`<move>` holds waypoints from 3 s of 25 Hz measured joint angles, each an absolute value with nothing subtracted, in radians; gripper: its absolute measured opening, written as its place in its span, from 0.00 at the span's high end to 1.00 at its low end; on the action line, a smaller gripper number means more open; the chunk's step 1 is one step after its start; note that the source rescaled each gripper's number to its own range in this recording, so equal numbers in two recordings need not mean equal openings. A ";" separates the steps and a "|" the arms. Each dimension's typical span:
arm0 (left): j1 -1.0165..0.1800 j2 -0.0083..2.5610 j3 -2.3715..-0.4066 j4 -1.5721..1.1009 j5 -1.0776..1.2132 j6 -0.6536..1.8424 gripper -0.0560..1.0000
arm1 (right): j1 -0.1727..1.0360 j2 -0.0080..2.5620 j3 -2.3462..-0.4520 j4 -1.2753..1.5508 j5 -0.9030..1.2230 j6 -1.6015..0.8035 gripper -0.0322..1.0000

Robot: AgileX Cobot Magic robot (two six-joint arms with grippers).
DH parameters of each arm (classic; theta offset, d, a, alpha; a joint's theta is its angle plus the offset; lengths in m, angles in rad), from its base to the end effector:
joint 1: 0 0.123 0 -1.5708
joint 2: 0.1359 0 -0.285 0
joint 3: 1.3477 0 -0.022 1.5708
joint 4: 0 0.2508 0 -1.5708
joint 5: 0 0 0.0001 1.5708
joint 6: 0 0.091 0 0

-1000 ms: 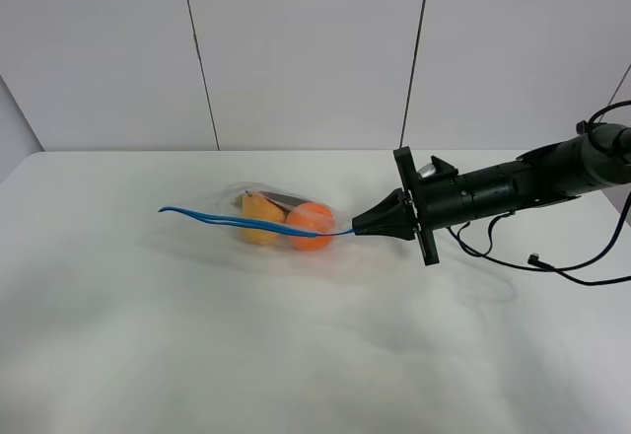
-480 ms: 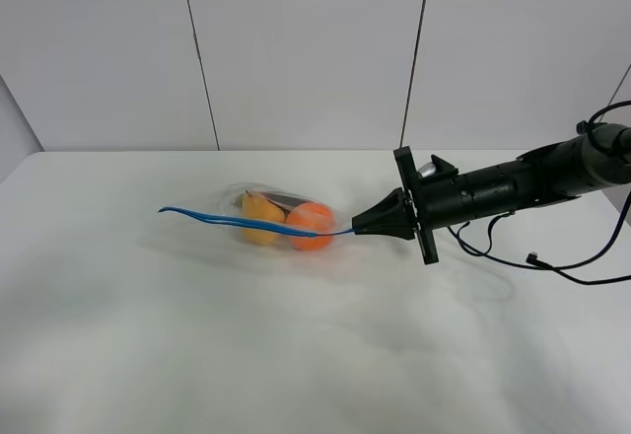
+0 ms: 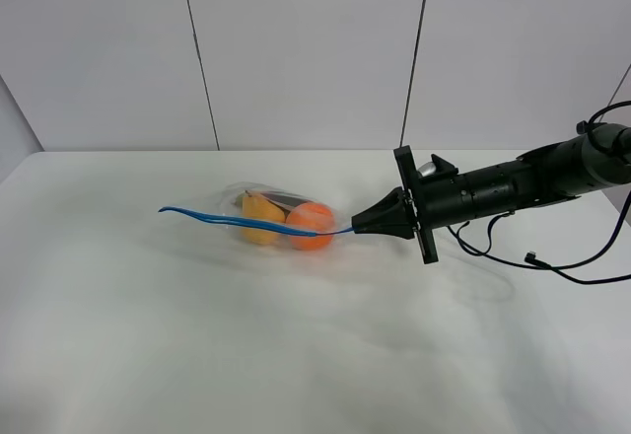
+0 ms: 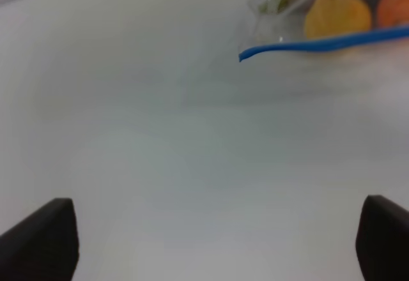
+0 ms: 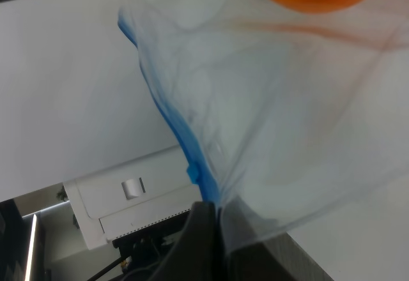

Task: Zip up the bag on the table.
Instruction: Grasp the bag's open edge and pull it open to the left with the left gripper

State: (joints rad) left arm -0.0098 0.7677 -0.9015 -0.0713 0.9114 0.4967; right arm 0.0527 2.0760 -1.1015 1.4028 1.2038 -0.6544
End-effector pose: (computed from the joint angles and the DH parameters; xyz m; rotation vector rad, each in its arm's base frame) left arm 0.1335 -0.0064 0.3655 0.5485 2.1970 0.1725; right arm 0.3505 0.1024 0.1366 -0.3067 -2.5349 -1.7150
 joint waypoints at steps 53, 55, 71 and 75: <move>-0.728 1.797 -0.913 -0.515 -0.292 1.281 0.62 | 0.053 2.076 -1.101 1.470 1.205 -0.656 0.97; -0.728 1.797 -0.913 -0.515 -0.288 1.294 0.67 | 0.053 2.076 -1.101 1.471 1.205 -0.656 0.97; -0.728 1.797 -0.906 -0.513 -0.282 1.363 0.76 | 0.052 2.076 -1.101 1.471 1.205 -0.656 0.97; -0.723 1.797 -0.906 -0.513 -0.282 1.365 0.76 | 0.052 2.076 -1.101 1.471 1.205 -0.656 0.97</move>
